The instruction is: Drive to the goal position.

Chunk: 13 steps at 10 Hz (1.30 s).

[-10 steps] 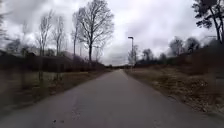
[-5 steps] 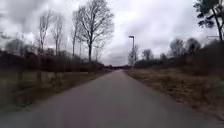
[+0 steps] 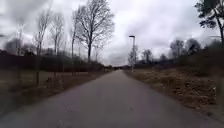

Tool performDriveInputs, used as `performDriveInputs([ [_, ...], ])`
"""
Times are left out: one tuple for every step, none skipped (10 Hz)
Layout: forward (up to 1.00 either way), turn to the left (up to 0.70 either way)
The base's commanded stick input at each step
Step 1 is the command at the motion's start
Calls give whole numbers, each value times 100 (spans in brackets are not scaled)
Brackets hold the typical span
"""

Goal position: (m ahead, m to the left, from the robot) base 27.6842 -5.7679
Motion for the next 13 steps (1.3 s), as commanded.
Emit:
performDriveInputs([
  [47, 0],
  [18, 0],
  [0, 0],
  [0, 0],
  [0, 0],
  [0, 0],
  [0, 0],
  [0, 0],
  [0, 0],
  [0, 0],
  [0, 0],
  [3, 0],
  [45, 0],
])
